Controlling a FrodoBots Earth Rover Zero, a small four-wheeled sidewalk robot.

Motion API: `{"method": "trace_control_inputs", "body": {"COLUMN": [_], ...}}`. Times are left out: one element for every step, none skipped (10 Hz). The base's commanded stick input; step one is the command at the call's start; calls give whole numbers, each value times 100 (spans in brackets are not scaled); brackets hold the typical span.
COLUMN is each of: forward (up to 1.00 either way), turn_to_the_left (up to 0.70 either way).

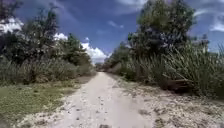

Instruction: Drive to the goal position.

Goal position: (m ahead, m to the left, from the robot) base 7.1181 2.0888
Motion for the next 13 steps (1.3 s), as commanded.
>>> {"method": "trace_control_inputs", "body": {"forward": [50, 50, 50, 50, 50, 50, 50, 50, 50, 50, 50, 50, 50], "turn_to_the_left": [0, 0, 0, 0, 0, 0, 0, 0, 0, 0, 0, 0, 0]}}
